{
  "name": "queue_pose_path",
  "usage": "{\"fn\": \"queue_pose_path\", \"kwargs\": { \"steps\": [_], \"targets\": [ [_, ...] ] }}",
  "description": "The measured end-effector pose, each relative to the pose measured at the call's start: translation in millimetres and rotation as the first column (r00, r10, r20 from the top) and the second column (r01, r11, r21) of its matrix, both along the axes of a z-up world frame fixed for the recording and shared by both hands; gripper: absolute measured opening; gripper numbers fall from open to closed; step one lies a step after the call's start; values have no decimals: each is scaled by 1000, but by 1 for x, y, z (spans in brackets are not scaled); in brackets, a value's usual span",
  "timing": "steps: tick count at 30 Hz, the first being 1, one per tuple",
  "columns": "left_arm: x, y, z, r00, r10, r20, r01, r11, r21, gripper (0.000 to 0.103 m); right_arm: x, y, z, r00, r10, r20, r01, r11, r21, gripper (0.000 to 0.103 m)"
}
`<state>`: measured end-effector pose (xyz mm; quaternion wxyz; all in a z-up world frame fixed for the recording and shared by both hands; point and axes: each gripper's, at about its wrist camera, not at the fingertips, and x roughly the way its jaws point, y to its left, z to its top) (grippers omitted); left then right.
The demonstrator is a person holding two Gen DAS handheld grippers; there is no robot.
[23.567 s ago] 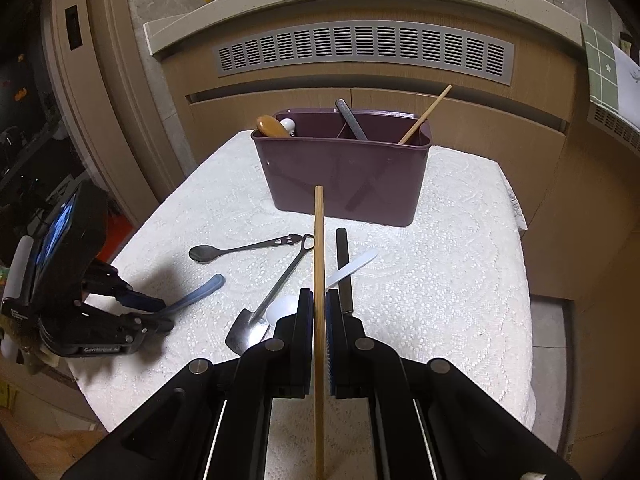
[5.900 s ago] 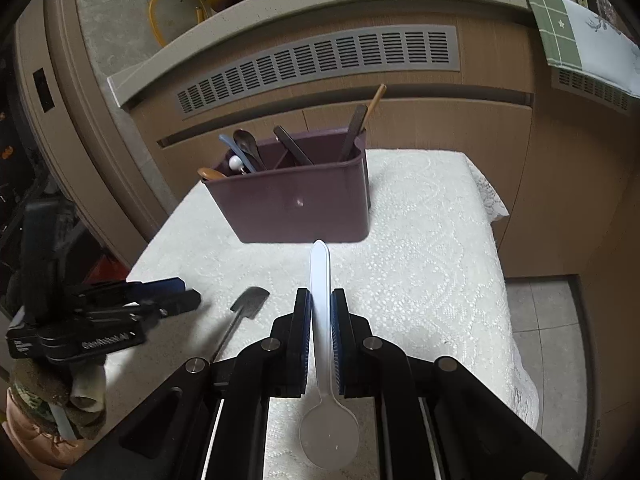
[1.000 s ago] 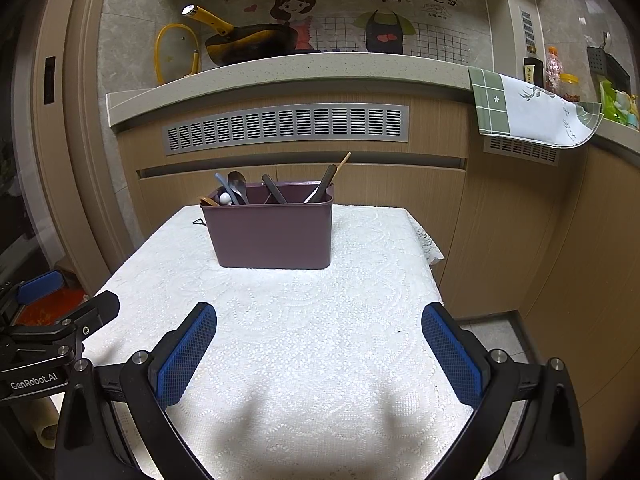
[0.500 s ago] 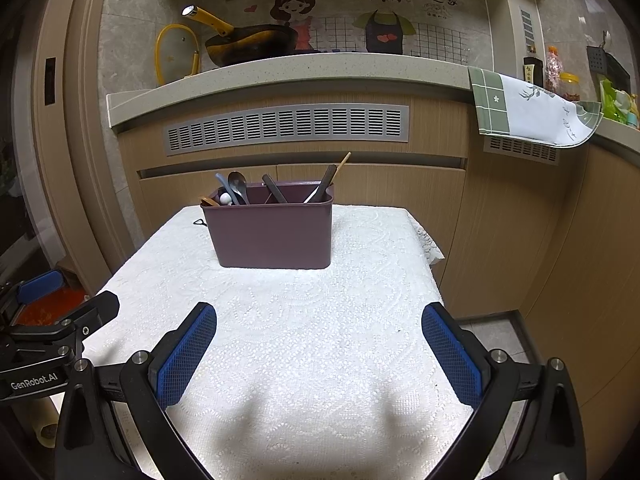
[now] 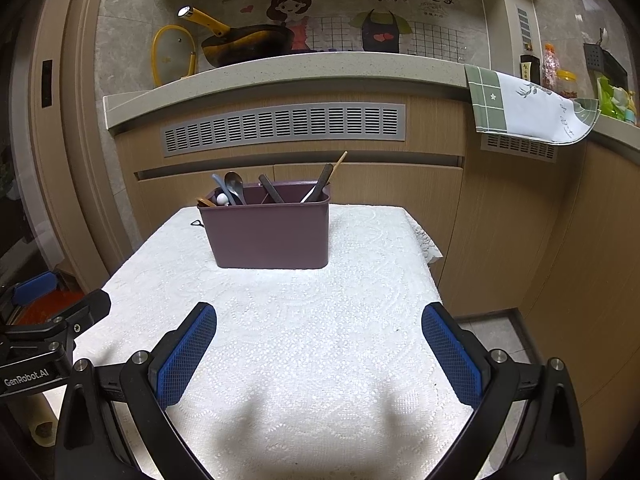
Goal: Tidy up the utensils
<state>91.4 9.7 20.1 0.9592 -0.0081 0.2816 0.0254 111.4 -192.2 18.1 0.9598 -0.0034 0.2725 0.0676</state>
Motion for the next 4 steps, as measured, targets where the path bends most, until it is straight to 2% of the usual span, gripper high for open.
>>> {"fn": "queue_pose_path", "kwargs": {
  "steps": [4],
  "targets": [
    [0, 0, -1, 1000, -3, 2, 3, 1000, 10, 103, 1, 2, -1, 1000, 0, 7, 0, 1000, -8, 102]
  ]
}}
